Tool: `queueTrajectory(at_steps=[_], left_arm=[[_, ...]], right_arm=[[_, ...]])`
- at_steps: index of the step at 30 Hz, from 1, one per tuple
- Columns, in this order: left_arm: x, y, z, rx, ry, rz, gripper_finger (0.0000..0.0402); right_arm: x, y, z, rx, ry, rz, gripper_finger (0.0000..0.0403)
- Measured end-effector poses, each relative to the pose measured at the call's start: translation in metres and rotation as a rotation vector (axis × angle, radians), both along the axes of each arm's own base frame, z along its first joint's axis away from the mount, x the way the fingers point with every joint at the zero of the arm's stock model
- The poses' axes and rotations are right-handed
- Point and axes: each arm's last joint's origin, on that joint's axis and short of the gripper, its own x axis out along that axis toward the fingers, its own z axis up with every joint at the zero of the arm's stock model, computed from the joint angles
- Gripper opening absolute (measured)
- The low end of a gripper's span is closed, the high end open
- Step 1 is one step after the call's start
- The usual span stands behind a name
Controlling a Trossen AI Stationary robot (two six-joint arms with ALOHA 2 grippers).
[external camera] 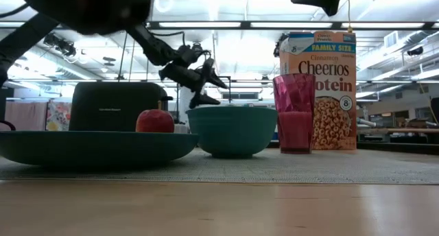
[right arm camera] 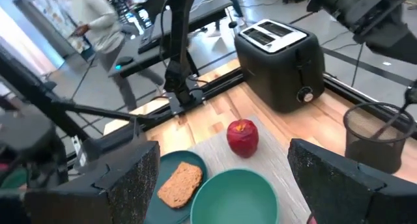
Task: Arrange a breakfast setting
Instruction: Put the black spoon on the gray placemat to the bottom right of the dark green bowl
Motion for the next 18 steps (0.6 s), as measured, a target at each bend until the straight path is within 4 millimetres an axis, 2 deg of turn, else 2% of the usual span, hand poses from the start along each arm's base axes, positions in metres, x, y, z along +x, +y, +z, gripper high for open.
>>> queueTrajectory(at_steps=[10,18], left_arm=[[0.019,-0.002,-0.037,0.003,-0.017,-0.117,0.0314],[0.021,-0.004,-0.036,0.077,-0.038,-0.174,0.0304]], right_arm=[[0.000,-0.012,0.002,0.087,-0.039,-0.086,0.0341],[0.000,-0.016,0.006,0.082,-0.082,-0.124,0.0341]])
